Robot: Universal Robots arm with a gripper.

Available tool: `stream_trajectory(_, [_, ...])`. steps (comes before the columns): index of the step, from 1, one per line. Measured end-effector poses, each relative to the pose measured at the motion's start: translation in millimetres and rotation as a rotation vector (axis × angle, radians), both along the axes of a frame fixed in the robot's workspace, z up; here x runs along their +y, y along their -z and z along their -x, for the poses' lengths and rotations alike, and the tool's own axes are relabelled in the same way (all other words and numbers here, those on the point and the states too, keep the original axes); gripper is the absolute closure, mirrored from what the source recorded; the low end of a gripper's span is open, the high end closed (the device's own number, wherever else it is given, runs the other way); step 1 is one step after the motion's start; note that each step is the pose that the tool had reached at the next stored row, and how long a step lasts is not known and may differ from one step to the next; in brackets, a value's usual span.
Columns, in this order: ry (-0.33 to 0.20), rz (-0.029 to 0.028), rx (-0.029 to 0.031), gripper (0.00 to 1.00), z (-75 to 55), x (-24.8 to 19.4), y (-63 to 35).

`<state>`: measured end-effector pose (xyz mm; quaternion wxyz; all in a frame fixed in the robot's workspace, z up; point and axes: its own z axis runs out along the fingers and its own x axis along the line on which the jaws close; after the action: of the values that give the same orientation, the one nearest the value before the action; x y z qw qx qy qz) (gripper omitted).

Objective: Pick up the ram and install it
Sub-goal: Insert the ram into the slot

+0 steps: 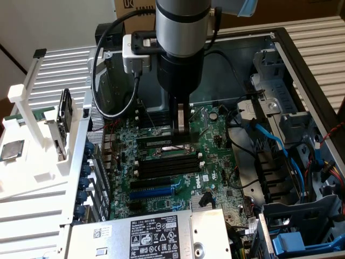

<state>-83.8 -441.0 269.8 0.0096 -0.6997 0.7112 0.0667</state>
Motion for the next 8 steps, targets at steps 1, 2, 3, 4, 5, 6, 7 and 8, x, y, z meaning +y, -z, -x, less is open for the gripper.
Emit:
stream_trajectory(1, [0.0,-0.0003,-0.0001,0.87,0.1,-0.8,0.0])
stream_trajectory(2, [0.0,-0.0002,0.0001,0.87,0.2,-1.0,0.0])
stream_trajectory(3, [0.0,-0.0003,0.0,0.87,0.1,-1.0,0.0])
stream_trajectory(4, [0.0,-0.0002,0.0001,0.87,0.1,-1.0,0.0])
stream_trajectory(5, [0.0,0.0001,0.0001,0.87,0.1,-1.1,0.1])
stream_trajectory(6, [0.0,0.0006,0.0,0.87,0.1,-1.1,0.4])
stream_trajectory(7, [0.0,0.0029,-0.0001,0.87,0.0,-1.1,0.7])
stream_trajectory(8, [0.0,0.0062,0.0,0.87,0.1,-1.1,1.1])
